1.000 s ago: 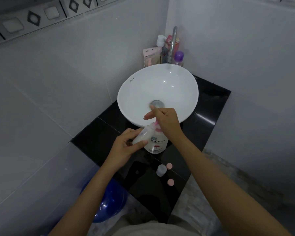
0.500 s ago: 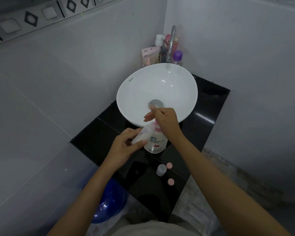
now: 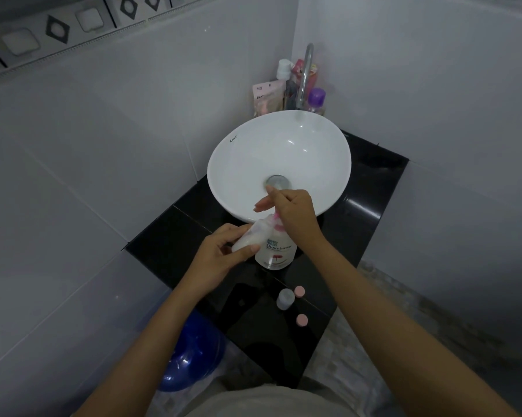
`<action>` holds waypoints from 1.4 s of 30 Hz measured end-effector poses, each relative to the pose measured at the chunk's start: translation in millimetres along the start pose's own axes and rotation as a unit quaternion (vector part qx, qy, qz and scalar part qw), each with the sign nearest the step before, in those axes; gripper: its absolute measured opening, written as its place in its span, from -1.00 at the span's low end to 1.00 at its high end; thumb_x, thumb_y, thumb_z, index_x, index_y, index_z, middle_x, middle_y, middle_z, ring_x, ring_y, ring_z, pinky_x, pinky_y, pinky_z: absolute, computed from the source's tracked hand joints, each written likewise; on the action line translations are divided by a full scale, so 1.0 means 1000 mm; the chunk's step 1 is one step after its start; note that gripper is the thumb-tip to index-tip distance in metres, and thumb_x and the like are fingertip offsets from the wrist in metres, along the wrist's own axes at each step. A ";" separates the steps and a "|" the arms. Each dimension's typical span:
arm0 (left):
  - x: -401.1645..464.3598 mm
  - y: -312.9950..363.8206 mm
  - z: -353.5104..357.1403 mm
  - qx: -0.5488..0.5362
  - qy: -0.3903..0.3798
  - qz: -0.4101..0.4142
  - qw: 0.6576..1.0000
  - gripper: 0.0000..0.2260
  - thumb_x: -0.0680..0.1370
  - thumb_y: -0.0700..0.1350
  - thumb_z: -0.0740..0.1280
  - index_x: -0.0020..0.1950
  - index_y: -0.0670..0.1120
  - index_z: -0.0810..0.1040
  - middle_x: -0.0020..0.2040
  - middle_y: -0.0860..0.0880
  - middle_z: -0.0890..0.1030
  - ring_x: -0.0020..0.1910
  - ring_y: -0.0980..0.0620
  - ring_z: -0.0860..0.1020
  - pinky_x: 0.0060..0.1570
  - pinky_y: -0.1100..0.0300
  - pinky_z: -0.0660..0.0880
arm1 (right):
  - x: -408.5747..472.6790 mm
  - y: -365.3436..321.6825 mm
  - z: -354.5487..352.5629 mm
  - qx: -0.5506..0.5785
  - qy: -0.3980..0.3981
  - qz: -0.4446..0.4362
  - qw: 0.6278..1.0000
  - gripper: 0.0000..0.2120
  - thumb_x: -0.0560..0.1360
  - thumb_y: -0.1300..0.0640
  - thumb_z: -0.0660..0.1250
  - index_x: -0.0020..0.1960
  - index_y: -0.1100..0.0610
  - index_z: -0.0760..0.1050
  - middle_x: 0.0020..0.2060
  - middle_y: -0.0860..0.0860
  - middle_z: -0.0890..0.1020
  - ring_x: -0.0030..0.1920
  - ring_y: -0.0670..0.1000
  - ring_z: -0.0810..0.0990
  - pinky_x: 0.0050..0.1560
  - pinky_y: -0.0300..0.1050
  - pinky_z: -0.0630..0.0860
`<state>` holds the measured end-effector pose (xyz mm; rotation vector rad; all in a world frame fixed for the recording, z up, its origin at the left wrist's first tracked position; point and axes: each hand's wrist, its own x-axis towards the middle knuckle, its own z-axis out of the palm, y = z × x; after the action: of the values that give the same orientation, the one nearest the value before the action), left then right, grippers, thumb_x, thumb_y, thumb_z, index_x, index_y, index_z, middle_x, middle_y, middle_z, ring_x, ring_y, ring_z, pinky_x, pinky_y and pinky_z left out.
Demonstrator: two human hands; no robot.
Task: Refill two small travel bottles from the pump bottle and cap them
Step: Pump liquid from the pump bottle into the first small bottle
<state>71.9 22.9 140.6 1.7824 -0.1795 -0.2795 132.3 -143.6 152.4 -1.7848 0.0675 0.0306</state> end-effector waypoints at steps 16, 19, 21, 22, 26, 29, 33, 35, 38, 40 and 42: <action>0.000 0.000 0.000 -0.010 -0.004 0.000 1.000 -0.65 0.43 -0.03 0.36 0.22 0.02 0.55 0.05 -0.15 0.52 -0.09 0.13 0.55 -0.12 0.37 0.53 | -0.002 0.005 0.000 -0.014 0.005 -0.005 1.000 -0.62 0.58 0.05 0.21 -0.20 0.23 0.67 -0.43 -0.16 0.65 -0.35 -0.21 0.56 -0.32 -0.30 0.47; -0.001 -0.002 0.000 -0.003 -0.005 -0.001 1.000 -0.71 0.48 -0.12 0.36 0.20 0.03 0.55 0.06 -0.17 0.51 -0.10 0.19 0.54 -0.14 0.40 0.51 | -0.004 0.009 0.001 -0.044 0.009 -0.009 0.999 -0.64 0.58 0.06 0.22 -0.20 0.21 0.68 -0.51 -0.22 0.59 -0.43 -0.24 0.51 -0.31 -0.30 0.42; -0.001 -0.001 -0.001 -0.005 -0.008 -0.002 1.000 -0.70 0.48 -0.13 0.35 0.21 0.03 0.54 0.08 -0.18 0.51 -0.10 0.19 0.54 -0.12 0.40 0.51 | -0.003 0.003 -0.002 -0.035 -0.008 0.017 0.999 -0.65 0.57 0.04 0.23 -0.18 0.21 0.68 -0.42 -0.18 0.64 -0.42 -0.26 0.51 -0.35 -0.28 0.45; -0.001 0.000 -0.001 -0.008 -0.010 -0.001 1.000 -0.68 0.48 -0.13 0.35 0.23 0.01 0.54 0.08 -0.19 0.51 -0.09 0.19 0.54 -0.11 0.39 0.51 | -0.002 -0.001 -0.003 -0.027 -0.016 0.029 0.999 -0.65 0.57 0.02 0.24 -0.18 0.20 0.68 -0.34 -0.14 0.67 -0.40 -0.26 0.53 -0.38 -0.28 0.46; -0.001 0.004 0.000 -0.019 -0.003 0.000 1.000 -0.65 0.49 -0.18 0.35 0.28 -0.05 0.51 0.08 -0.19 0.50 -0.09 0.20 0.53 -0.12 0.42 0.50 | -0.002 -0.007 -0.002 -0.003 -0.004 0.023 1.000 -0.64 0.56 0.00 0.24 -0.17 0.21 0.67 -0.24 -0.01 0.71 -0.29 -0.19 0.57 -0.39 -0.23 0.48; 0.000 0.002 -0.001 -0.013 -0.007 -0.001 1.000 -0.66 0.48 -0.14 0.35 0.27 -0.02 0.53 0.08 -0.18 0.51 -0.07 0.16 0.53 -0.11 0.40 0.51 | -0.004 -0.005 -0.001 -0.002 -0.004 0.017 1.000 -0.64 0.58 0.03 0.21 -0.13 0.24 0.67 -0.41 -0.20 0.64 -0.41 -0.27 0.52 -0.39 -0.23 0.46; 0.001 0.000 -0.001 -0.011 -0.017 -0.005 1.000 -0.69 0.49 -0.16 0.36 0.22 0.04 0.54 0.06 -0.18 0.50 -0.12 0.23 0.52 -0.14 0.41 0.50 | -0.007 0.004 0.000 -0.038 0.007 -0.009 0.999 -0.65 0.59 0.08 0.20 -0.12 0.25 0.68 -0.56 -0.31 0.54 -0.42 -0.27 0.51 -0.35 -0.32 0.39; 0.001 0.000 -0.001 -0.006 -0.017 -0.003 1.000 -0.70 0.49 -0.16 0.36 0.20 0.05 0.53 0.05 -0.17 0.51 -0.13 0.24 0.53 -0.15 0.43 0.49 | -0.006 0.006 0.001 -0.041 0.005 -0.005 0.999 -0.65 0.58 0.06 0.20 -0.16 0.20 0.67 -0.48 -0.26 0.60 -0.37 -0.26 0.54 -0.32 -0.30 0.42; 0.000 0.001 -0.001 0.005 -0.009 -0.001 1.000 -0.68 0.47 -0.15 0.38 0.21 0.05 0.52 0.05 -0.15 0.53 -0.13 0.24 0.53 -0.16 0.45 0.48 | -0.002 0.003 0.001 -0.013 -0.008 0.026 1.000 -0.66 0.57 0.03 0.23 -0.23 0.18 0.65 -0.30 -0.05 0.69 -0.26 -0.14 0.59 -0.35 -0.22 0.47; 0.001 0.002 0.000 0.013 0.000 0.004 1.000 -0.65 0.46 -0.16 0.40 0.23 0.01 0.53 0.05 -0.16 0.55 -0.13 0.25 0.54 -0.17 0.47 0.47 | 0.000 -0.002 0.001 -0.003 -0.013 0.028 1.000 -0.65 0.57 0.03 0.23 -0.23 0.20 0.65 -0.25 0.04 0.70 -0.26 -0.11 0.59 -0.39 -0.24 0.48; 0.002 0.003 0.002 0.023 0.008 0.015 1.000 -0.64 0.45 -0.17 0.41 0.24 -0.03 0.54 0.05 -0.16 0.58 -0.12 0.23 0.55 -0.17 0.47 0.46 | 0.000 -0.004 0.000 -0.001 -0.016 0.027 1.000 -0.64 0.57 0.03 0.23 -0.21 0.23 0.65 -0.23 0.07 0.70 -0.24 -0.10 0.58 -0.40 -0.24 0.47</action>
<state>73.5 20.0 142.5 1.8246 -0.2022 -0.2418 132.7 -142.7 156.5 -1.7838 0.0932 0.0984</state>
